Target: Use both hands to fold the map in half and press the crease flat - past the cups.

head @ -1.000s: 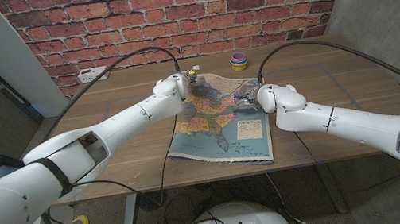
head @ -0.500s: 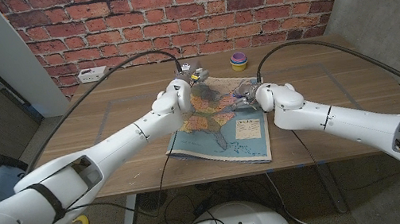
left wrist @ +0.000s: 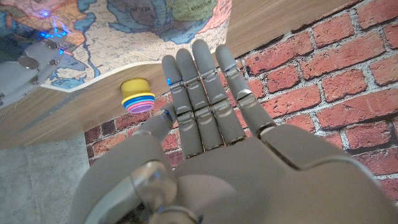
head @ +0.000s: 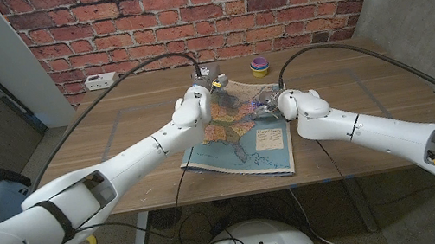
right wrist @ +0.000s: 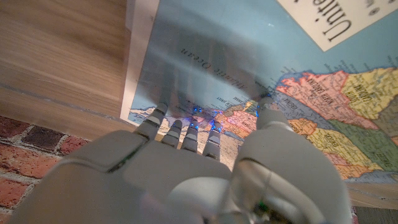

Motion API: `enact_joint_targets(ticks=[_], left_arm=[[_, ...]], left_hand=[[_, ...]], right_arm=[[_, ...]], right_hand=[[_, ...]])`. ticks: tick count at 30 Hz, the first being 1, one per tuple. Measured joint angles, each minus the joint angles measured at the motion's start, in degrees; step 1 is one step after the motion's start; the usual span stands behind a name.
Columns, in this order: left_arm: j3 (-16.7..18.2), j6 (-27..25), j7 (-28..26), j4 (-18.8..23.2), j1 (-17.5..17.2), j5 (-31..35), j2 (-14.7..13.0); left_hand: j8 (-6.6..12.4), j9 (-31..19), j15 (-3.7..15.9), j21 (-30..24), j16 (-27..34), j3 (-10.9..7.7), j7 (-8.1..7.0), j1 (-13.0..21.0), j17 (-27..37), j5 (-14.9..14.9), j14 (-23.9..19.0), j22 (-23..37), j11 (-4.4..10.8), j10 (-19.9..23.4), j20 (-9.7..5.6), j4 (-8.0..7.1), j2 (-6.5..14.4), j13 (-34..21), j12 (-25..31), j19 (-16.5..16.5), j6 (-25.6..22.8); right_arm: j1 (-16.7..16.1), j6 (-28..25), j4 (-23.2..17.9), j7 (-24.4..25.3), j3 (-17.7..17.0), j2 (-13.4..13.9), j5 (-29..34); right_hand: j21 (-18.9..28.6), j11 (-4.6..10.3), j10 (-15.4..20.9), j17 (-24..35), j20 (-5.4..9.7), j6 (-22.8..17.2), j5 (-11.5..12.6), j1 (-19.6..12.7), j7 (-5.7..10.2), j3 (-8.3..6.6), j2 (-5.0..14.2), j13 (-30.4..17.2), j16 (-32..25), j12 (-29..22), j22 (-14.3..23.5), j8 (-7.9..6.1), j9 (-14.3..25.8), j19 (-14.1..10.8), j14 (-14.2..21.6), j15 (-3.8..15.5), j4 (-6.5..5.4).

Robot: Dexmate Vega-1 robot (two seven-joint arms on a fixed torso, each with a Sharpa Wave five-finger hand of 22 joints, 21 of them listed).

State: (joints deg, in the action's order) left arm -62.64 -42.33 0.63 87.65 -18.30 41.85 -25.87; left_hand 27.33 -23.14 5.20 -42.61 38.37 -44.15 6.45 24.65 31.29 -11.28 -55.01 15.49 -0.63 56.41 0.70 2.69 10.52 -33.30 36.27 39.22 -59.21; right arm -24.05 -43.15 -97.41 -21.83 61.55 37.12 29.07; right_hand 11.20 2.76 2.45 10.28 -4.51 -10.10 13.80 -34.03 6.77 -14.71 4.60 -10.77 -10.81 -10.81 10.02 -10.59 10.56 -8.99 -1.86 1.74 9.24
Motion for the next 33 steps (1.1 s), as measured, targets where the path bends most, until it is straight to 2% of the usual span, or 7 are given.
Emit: enact_joint_targets(ticks=[9,14,16,20,23,31,33], left_arm=[[-2.70,-3.25,7.47,-4.81,2.92,1.29,2.57],[-4.88,-4.38,11.08,-7.96,5.28,1.29,4.18],[-4.88,-4.79,12.29,-7.96,5.28,1.29,4.18],[-6.73,-5.42,14.99,-11.18,7.29,0.55,5.81],[-7.82,-5.63,16.52,-14.03,8.44,-0.42,7.02],[-8.72,-5.73,18.34,-16.51,9.33,-2.63,7.99],[-10.05,-5.73,18.64,-19.62,10.57,-3.07,9.18]], left_hand=[[-1.78,1.50,-0.91,0.24,-3.66,-1.60,0.19,-1.01,-2.75,-0.01,2.71,-1.89,-0.92,-2.36,0.86,-0.84,0.02,1.54,-2.17,-1.78,1.24],[-2.18,3.14,0.01,-1.27,-6.08,-3.14,0.10,-2.19,-7.16,-0.67,-0.92,-3.68,-0.07,-0.04,0.08,-0.66,-0.56,4.52,-3.40,1.89,-1.00],[-3.48,4.00,0.03,-1.27,-7.79,-3.77,0.21,-2.26,-9.06,-0.72,-0.94,-4.31,-0.42,-0.46,0.02,-0.03,-0.63,5.83,-5.09,2.12,-0.83],[-7.25,6.39,-1.79,-0.81,-12.63,-5.09,0.21,-3.15,-13.37,-1.06,3.83,-5.09,-1.92,-4.45,1.41,1.29,-0.76,8.96,-9.70,-0.02,3.32],[-8.63,7.31,-2.17,-0.59,-14.42,-5.30,0.30,-3.49,-14.95,-1.05,5.40,-5.11,-2.14,-5.83,1.86,1.49,-0.50,10.07,-11.35,-0.78,4.38],[-9.21,7.70,-2.56,-0.59,-15.53,-5.53,0.09,-3.98,-16.35,-1.05,5.77,-5.38,-2.25,-5.93,1.96,1.26,-0.39,10.99,-12.35,-0.87,4.56],[-9.27,7.74,-2.55,-0.59,-15.53,-5.70,0.10,-4.15,-16.59,-1.05,5.76,-5.38,-2.25,-5.93,1.95,1.09,-0.56,11.19,-12.36,-0.87,4.54]], right_arm=[[0.11,0.36,0.57,0.03,-0.12,-0.15,-0.32],[0.18,0.43,0.86,0.04,-0.14,-0.20,-0.49],[0.23,0.43,1.00,0.04,-0.18,-0.22,-0.49],[0.30,0.76,1.19,0.14,-0.24,-0.23,-0.77],[0.34,0.97,1.36,0.16,-0.34,-0.27,-0.94],[0.40,1.09,1.60,0.17,-0.42,-0.30,-1.10],[0.42,1.19,1.65,0.18,-0.43,-0.31,-1.28]], right_hand=[[0.04,0.00,0.00,0.00,0.00,0.00,0.21,0.00,0.00,0.00,0.00,0.00,0.00,0.00,-0.05,0.00,-0.03,0.01,0.00,0.00,0.00],[0.04,0.00,0.00,0.00,0.00,0.00,0.21,0.00,0.00,0.18,0.00,0.00,0.00,0.00,-0.04,0.00,-0.04,0.02,0.00,0.00,-0.18],[0.04,0.00,0.00,0.00,0.00,0.00,0.21,0.00,0.00,0.24,0.00,0.00,0.00,0.00,-0.04,0.00,-0.04,0.01,0.00,0.00,-0.24],[0.04,0.00,0.00,0.00,0.01,0.00,0.21,0.00,0.01,0.24,0.00,0.00,0.00,0.00,-0.02,0.00,-0.03,0.02,0.00,0.00,-0.24],[0.04,0.00,0.00,0.00,0.00,0.00,0.21,0.00,0.00,0.24,0.00,0.00,0.00,0.00,-0.01,0.00,-0.03,0.02,0.00,0.00,-0.24],[0.01,0.00,0.00,0.00,0.10,-0.01,0.21,-0.01,0.01,0.24,-0.01,0.00,0.00,0.00,0.00,0.01,-0.03,0.12,0.00,0.00,-0.24],[0.01,0.00,0.00,-0.01,0.10,-0.01,0.21,-0.22,0.01,0.24,-0.22,0.00,0.00,0.00,0.00,0.01,-0.03,0.12,0.00,0.00,-0.24]])
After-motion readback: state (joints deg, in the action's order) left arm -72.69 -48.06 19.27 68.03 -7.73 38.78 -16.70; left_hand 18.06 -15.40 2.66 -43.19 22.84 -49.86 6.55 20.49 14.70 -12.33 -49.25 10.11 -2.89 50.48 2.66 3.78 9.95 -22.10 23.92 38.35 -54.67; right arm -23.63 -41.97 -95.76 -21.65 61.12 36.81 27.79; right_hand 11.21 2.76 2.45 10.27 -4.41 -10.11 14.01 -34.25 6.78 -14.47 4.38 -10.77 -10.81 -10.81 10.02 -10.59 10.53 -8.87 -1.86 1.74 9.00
